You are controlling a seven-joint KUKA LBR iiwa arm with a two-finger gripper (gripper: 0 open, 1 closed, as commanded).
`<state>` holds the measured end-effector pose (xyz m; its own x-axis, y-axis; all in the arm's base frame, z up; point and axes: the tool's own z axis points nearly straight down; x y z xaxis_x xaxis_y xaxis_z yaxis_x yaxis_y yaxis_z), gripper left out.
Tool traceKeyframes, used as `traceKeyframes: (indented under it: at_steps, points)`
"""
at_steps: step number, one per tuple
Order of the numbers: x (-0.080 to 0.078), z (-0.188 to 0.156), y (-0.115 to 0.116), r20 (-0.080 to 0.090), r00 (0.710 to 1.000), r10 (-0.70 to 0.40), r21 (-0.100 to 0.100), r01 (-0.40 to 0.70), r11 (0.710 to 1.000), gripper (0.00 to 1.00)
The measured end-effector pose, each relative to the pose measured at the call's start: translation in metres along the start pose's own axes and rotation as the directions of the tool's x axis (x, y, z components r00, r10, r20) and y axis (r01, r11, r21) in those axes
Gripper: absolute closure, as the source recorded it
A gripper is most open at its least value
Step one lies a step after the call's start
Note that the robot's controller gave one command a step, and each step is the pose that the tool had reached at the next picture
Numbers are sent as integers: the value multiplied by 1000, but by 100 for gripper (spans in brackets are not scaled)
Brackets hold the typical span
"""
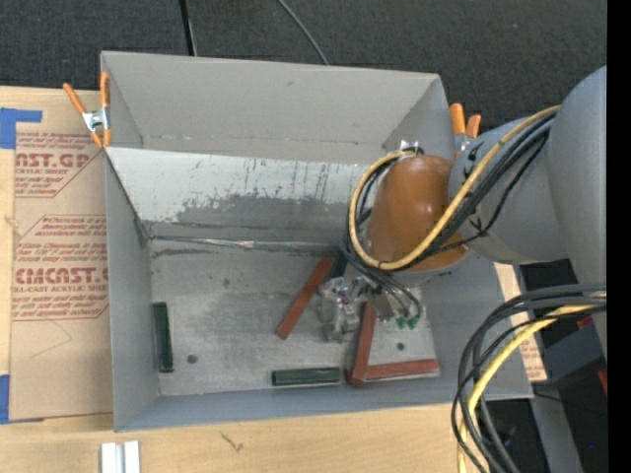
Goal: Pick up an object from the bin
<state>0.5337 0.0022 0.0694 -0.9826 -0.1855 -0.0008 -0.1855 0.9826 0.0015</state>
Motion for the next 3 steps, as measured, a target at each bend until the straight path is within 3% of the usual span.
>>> traceKeyframes:
  at_steps: [1,2,3]
  points:
    - [1,0,0,-3,1000,-1,-1,1,1000,0]
    - [0,0,0,-1,1000,0,0,0,1000,0]
    - [-34,-5,35,-1,998,-59,2,59,998,0]
